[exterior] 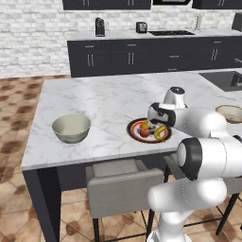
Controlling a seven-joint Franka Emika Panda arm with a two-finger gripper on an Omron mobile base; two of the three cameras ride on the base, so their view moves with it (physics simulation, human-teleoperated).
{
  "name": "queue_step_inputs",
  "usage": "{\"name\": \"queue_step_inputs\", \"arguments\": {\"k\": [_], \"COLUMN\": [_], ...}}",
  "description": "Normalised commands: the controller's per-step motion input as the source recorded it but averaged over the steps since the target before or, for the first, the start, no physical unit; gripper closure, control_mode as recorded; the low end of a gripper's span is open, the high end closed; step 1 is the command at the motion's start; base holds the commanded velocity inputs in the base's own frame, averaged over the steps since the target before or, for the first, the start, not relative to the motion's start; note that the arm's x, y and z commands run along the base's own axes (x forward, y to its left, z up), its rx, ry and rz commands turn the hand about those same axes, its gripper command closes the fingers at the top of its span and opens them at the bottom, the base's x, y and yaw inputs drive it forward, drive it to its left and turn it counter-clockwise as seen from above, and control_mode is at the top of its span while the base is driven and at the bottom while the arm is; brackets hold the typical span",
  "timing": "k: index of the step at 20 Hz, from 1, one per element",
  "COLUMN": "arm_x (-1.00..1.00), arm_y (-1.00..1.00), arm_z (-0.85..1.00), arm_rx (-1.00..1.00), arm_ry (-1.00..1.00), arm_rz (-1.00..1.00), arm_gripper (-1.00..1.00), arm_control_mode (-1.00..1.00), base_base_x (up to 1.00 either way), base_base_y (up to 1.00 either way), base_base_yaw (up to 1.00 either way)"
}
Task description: Take the fruits from the plate on the dining counter and place two fruits in each bowl.
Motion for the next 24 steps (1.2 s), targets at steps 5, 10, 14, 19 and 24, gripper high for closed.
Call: {"name": "queue_step_inputs", "arguments": {"k": [5,10,14,19,24], "arm_x": [0.23,0.26,0.42,0.40,0.26], "arm_y": [-0.09,-0.04,-0.03,-0.12,-0.10], "arm_z": [-0.36,-0.26,-0.21,-0.22,-0.31], "arm_rx": [0.00,0.00,0.00,0.00,0.00], "arm_ry": [0.00,0.01,0.01,0.00,0.00], "arm_rz": [0.00,0.00,0.00,0.00,0.00], "arm_gripper": [-1.00,-1.00,-1.00,-1.00,-1.00], "arm_control_mode": [-1.00,-1.00,-1.00,-1.00,-1.00], "base_base_x": [0.00,0.00,0.00,0.00,0.00], "base_base_y": [0.00,0.00,0.00,0.00,0.00], "base_base_yaw": [0.00,0.00,0.00,0.00,0.00]}}
